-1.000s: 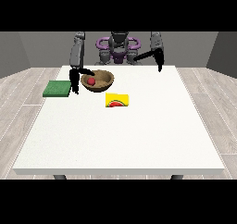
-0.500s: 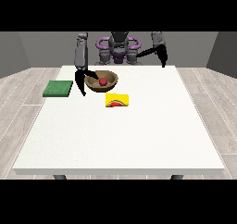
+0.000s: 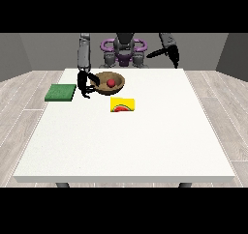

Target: Pick the cup and pour the ball into the bowl, then pick the bowl and place it on the pad

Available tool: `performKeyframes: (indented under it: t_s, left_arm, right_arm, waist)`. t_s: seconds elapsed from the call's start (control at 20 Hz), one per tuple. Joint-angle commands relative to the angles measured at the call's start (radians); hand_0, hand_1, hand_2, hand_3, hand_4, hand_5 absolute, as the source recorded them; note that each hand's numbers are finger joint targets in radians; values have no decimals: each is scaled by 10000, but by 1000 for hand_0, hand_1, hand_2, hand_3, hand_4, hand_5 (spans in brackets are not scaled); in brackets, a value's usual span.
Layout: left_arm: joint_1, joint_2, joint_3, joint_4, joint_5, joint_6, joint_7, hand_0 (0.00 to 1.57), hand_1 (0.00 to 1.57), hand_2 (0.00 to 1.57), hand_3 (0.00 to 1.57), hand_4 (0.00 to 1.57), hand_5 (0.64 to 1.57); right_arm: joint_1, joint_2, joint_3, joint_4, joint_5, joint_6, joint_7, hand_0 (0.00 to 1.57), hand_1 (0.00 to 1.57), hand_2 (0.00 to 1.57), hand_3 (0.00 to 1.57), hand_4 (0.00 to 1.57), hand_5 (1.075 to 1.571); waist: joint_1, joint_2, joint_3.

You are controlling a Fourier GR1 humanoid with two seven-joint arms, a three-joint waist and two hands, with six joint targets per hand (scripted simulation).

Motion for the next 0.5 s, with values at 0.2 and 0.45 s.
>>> performKeyframes:
  t_s: [0.2, 0.45]
  left_arm:
    - [229, 421, 756, 833, 341, 145, 77, 0, 0, 0, 0, 0, 1570]
    - [910, 962, 1182, 1323, 484, 64, -908, 0, 0, 0, 0, 0, 1570]
  right_arm:
    - [-863, -374, 439, -394, 46, 302, 2877, 1571, 1571, 1571, 1571, 1039, 1559]
    - [-869, -897, 257, -1150, -328, 782, 3750, 1571, 1571, 1571, 1571, 1067, 1552]
  waist:
    - [-1078, -688, 168]
    - [-1546, -869, 167]
